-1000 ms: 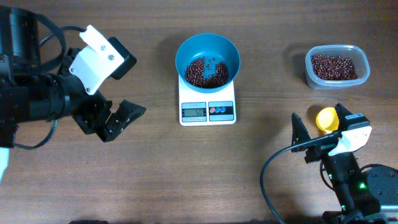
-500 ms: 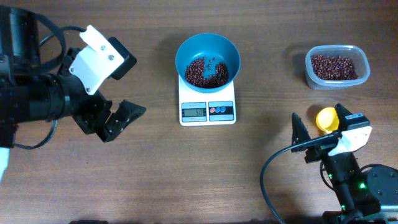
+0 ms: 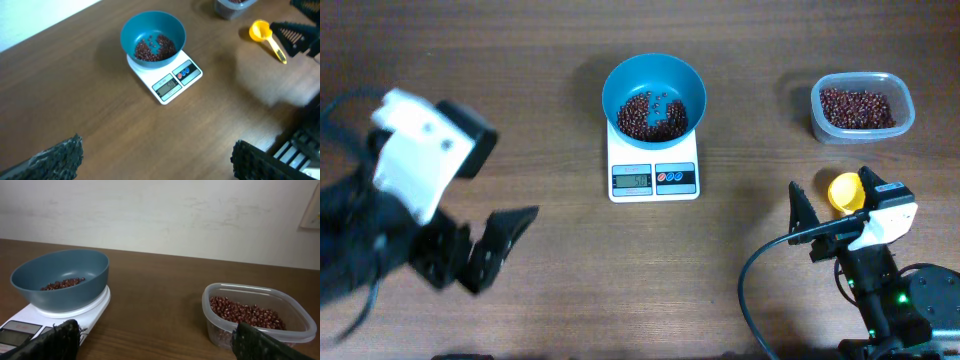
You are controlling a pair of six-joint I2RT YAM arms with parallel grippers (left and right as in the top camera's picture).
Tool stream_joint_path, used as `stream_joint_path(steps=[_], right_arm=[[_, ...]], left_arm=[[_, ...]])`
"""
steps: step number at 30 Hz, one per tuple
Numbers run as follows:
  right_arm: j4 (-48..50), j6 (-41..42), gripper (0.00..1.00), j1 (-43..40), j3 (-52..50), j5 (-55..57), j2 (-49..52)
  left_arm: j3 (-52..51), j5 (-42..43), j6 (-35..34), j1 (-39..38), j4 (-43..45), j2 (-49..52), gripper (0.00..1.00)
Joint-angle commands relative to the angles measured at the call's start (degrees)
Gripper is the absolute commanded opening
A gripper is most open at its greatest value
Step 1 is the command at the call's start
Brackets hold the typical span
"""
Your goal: Scoop item into bowl and weigh 50g on scale
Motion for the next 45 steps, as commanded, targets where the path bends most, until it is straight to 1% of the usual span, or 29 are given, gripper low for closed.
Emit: stream_joint_path(steps=[1, 4, 8, 10, 14, 17, 18, 20, 23, 25, 28, 33, 36, 40, 42, 45], right_arm=[[-0.22, 0.44, 0.99, 0.46, -0.46, -0.09, -0.22], [-0.22, 0.44, 0.99, 0.46, -0.46, -0.09, -0.22], [-0.22, 0.44, 0.99, 0.46, -0.46, -0.09, -0.22], [-0.22, 0.44, 0.99, 0.46, -0.46, -0.09, -0.22], [-0.22, 0.44, 0.99, 0.46, -0.46, -0.09, -0.22], [-0.22, 0.44, 0.99, 0.46, -0.46, -0.09, -0.22], [-0.22, 0.44, 0.99, 0.46, -0.46, -0.09, -0.22], [-0.22, 0.44, 0.99, 0.46, -0.46, -0.09, -0.22], [-0.22, 0.44, 0.99, 0.46, -0.46, -0.09, -0.22], [-0.22, 0.44, 0.99, 0.46, -0.46, -0.09, -0.22], [-0.22, 0.44, 0.99, 0.46, -0.46, -0.09, -0.22], [-0.22, 0.44, 0.99, 0.46, -0.46, -0.09, -0.22], [-0.22, 0.44, 0.99, 0.46, -0.46, -0.09, -0.22], [-0.22, 0.44, 0.99, 0.46, -0.46, -0.09, -0.22], [-0.22, 0.44, 0.99, 0.46, -0.46, -0.09, -0.22], [-0.22, 0.44, 0.99, 0.46, -0.46, -0.09, -0.22]], left_arm=[[0.11, -3.48, -12.50, -0.07, -0.44, -5.84, 0.99], [-2.27, -6.78, -13.73, -0.07, -0.09, -12.59, 0.99], [-9.07, -6.80, -13.73, -0.07, 4.26, -19.67, 0.99], [-14.47, -6.80, -13.73, -0.07, 8.94, -23.15, 0.99], [-23.74, -6.80, -13.68, -0.07, 17.55, -26.60, 0.99], [-29.00, -7.45, -13.20, -0.07, 24.00, -27.47, 0.99], [-31.30, -7.48, -11.58, -0.07, 26.88, -27.47, 0.99], [-34.03, -8.35, -11.58, -0.07, 29.81, -27.63, 0.99], [-34.69, -10.34, -11.78, -0.07, 31.76, -30.64, 0.99], [-34.73, -10.67, -11.85, -0.07, 31.08, -33.59, 0.99], [-36.11, -11.74, -13.97, -0.07, 29.81, -38.69, 0.99], [-42.07, -11.74, -13.94, -0.07, 29.66, -49.48, 0.99], [-42.84, -12.17, -13.94, -0.04, 29.86, -49.27, 0.99], [-44.35, -13.49, -13.94, -0.04, 32.48, -49.27, 0.99], [-46.49, -13.66, -13.94, -0.04, 34.82, -49.27, 0.99], [-52.46, -13.64, -13.94, -0.04, 41.77, -49.27, 0.99]])
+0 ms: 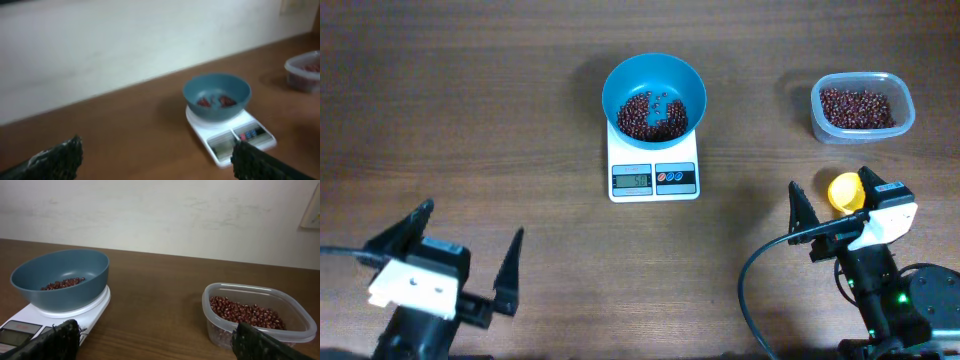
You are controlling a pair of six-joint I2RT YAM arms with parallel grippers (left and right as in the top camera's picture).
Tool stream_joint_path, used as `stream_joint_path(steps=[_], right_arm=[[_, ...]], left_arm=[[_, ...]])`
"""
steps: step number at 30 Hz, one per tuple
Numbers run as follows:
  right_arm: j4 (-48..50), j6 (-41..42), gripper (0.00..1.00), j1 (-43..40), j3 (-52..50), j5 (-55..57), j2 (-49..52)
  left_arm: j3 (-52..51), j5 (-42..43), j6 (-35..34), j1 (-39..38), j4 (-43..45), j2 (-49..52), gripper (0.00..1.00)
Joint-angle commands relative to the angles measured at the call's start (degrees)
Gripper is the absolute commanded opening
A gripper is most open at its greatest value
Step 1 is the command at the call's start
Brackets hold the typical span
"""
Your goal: Scoop item into bowl and weigh 50g on scale
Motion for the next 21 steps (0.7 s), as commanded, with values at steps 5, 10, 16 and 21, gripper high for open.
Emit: stream_joint_path(steps=[5, 10, 16, 21], right_arm=[[-0.20, 0.46, 0.99, 0.44, -0.46, -0.09, -0.26], [-0.20, 0.46, 0.99, 0.44, -0.46, -0.09, -0.26], [-0.20, 0.46, 0.99, 0.44, -0.46, -0.09, -0.26], [-0.20, 0.46, 0.99, 0.44, -0.46, -0.09, -0.26]], left_arm=[[-15.32, -0.83, -0.94, 0.00, 17.88, -0.35, 0.99], [-24.63, -2.45, -0.94, -0.02, 29.27, -0.35, 0.99], [-27.78, -3.41, -0.92, 0.00, 32.89, -0.35, 0.99], [-29.83, -6.47, -0.92, -0.02, 35.26, -0.35, 0.99]])
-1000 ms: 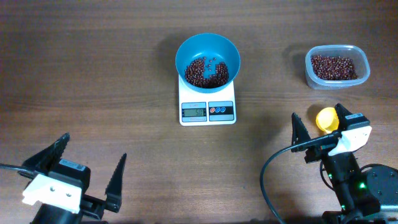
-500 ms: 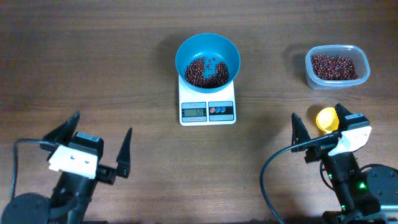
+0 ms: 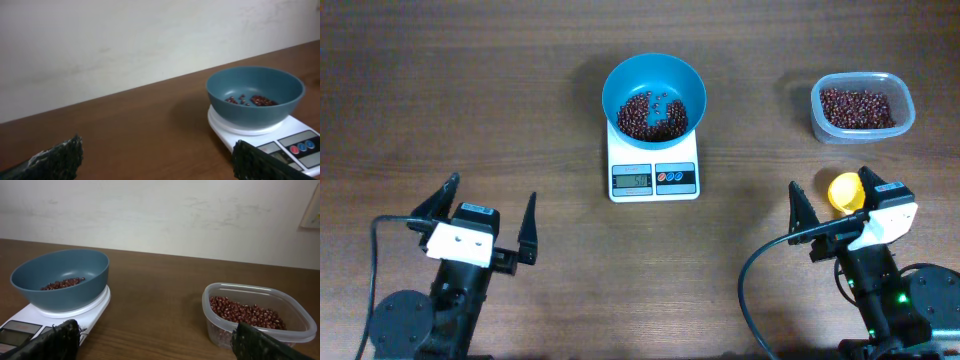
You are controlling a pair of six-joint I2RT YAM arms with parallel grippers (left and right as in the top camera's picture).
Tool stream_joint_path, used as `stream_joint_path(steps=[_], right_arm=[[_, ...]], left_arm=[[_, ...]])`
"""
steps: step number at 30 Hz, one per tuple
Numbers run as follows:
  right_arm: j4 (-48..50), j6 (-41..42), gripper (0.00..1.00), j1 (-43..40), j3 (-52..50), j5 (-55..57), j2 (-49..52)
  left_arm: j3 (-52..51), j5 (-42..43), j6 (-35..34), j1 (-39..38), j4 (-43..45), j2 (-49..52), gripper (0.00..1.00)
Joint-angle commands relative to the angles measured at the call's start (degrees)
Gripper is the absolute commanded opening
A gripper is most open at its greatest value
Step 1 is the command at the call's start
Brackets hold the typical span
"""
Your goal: Scoop item into bowl and weigh 50g on scale
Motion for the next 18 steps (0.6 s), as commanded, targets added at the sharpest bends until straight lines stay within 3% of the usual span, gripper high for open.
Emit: stream_joint_path(steps=[1, 12, 18], right_arm=[[-0.22, 0.46, 0.99, 0.44, -0.46, -0.09, -0.26], [-0.22, 0.46, 0.99, 0.44, -0.46, -0.09, -0.26], [-0.22, 0.46, 0.99, 0.44, -0.46, -0.09, -0.26]], left_arm=[[-3.91, -2.91, -0.55, 0.00, 4.11, -0.28, 0.99], [-4.39, -5.66, -0.79, -0.02, 1.60, 0.61, 0.99], [-4.37, -5.27, -4.37, -0.02, 3.19, 1.18, 0.99]])
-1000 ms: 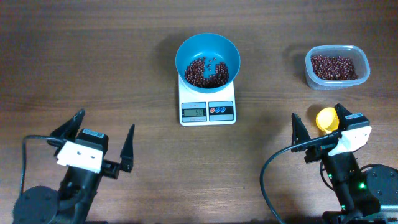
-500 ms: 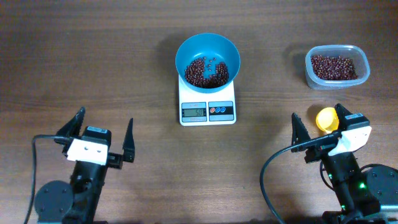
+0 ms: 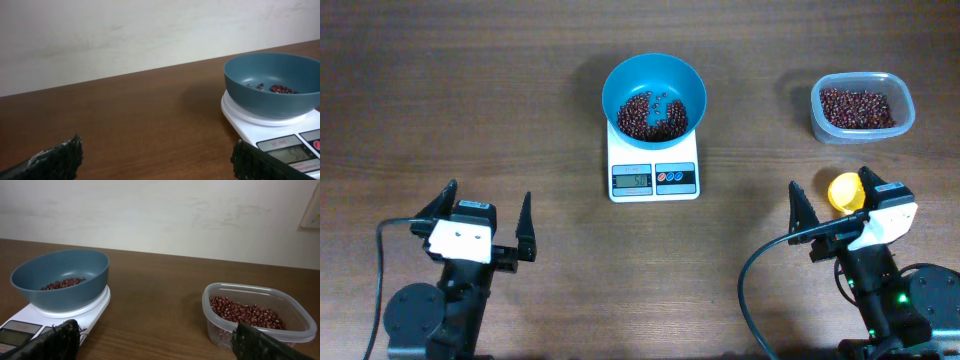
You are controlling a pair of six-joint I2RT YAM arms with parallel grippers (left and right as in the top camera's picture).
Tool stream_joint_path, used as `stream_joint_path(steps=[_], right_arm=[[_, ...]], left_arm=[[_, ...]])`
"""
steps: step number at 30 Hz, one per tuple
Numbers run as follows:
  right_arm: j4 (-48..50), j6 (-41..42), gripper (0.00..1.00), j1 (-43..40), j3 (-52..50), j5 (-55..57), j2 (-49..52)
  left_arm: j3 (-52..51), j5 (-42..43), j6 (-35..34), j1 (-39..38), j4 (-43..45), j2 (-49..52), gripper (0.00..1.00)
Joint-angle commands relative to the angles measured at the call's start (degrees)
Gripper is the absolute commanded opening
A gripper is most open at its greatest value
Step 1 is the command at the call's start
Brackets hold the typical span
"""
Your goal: Scoop item into bowl and weigh 50g on scale
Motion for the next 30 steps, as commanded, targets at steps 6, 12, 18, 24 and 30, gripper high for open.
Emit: stream_joint_path(steps=[6, 12, 18, 24, 30], right_arm=[[-0.22, 0.46, 0.99, 0.44, -0.46, -0.09, -0.26], [-0.22, 0.46, 0.99, 0.44, -0.46, -0.09, -0.26], [-0.22, 0.46, 0.99, 0.44, -0.46, -0.09, -0.26], [-0.22, 0.46, 0.99, 0.44, -0.46, -0.09, -0.26], [-0.22, 0.46, 0.99, 0.44, -0.46, -0.09, -0.26]], left_arm=[[-0.13, -1.81, 2.38, -0.02, 3.41, 0.20, 0.99], [-0.15, -2.38, 0.39, -0.02, 2.78, -0.98, 0.99], [-0.15, -3.39, 0.44, -0.02, 2.16, -0.98, 0.99], [-0.15, -3.41, 0.44, -0.02, -0.94, -0.76, 0.99], [-0.13, -3.41, 0.44, -0.02, -0.94, -0.76, 0.99]])
